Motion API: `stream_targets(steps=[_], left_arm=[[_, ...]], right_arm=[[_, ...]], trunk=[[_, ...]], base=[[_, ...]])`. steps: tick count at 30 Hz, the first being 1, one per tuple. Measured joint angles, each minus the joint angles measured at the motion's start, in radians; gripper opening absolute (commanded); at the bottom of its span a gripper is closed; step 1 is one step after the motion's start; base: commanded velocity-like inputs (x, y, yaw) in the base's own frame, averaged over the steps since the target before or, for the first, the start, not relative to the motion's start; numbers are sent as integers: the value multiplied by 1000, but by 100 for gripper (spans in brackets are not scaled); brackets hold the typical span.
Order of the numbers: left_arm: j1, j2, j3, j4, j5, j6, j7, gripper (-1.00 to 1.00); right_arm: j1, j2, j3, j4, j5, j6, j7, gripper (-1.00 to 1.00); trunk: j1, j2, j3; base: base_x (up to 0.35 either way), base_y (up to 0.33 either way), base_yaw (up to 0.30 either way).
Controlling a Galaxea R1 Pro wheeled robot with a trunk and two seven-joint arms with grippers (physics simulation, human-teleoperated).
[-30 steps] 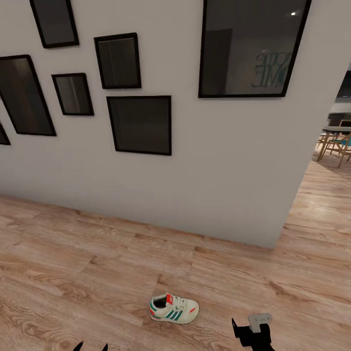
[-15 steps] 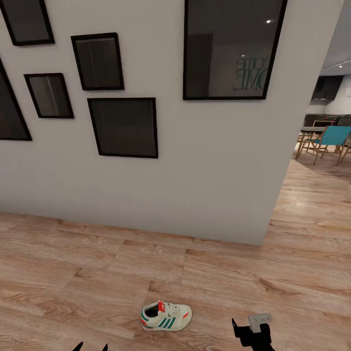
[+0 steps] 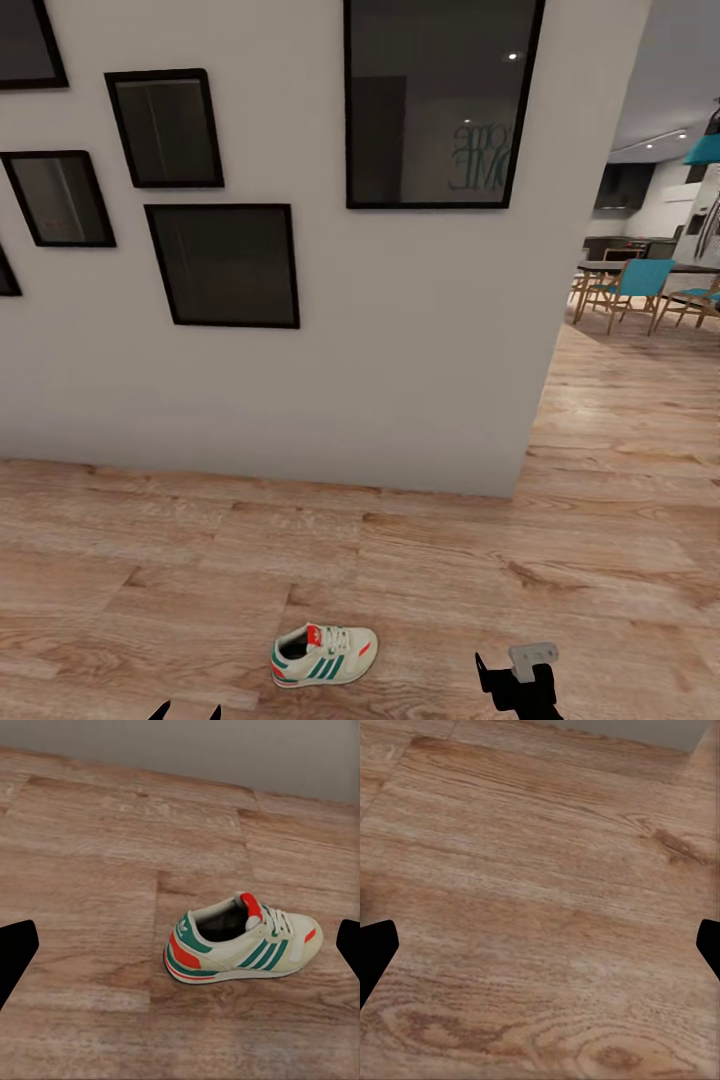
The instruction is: Pick up the two gym shoes and the two sandals from the corridor floor and place them onto the hallstand (shoe rack) in the corridor, making sure they are on the rack and not on the floor. Arrange them so the two gym shoes are next to each other and the two sandals are next to each other.
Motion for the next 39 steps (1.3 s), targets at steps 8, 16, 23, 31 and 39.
stream_targets(steps=[8, 16, 23, 31, 39], left_arm=[[0, 0, 0, 0, 0, 0, 0, 100], [0, 0, 0, 0, -1, 0, 0, 100], [0, 0, 0, 0, 0, 0, 0, 100], [0, 0, 0, 0, 0, 1, 0, 100], [0, 0, 0, 0, 0, 1, 0, 100]], right_arm=[[0, 3, -1, -2, 0, 0, 0, 100], [0, 3, -2, -3, 0, 0, 0, 100], [0, 3, -2, -3, 0, 0, 0, 100], [0, 2, -3, -3, 0, 0, 0, 100], [0, 1, -3, -2, 0, 0, 0, 100]], trunk=[[0, 0, 0], [0, 0, 0], [0, 0, 0], [0, 0, 1], [0, 0, 5]], base=[[0, 0, -10], [0, 0, -1], [0, 9, 0], [0, 128, -76], [0, 171, -212]])
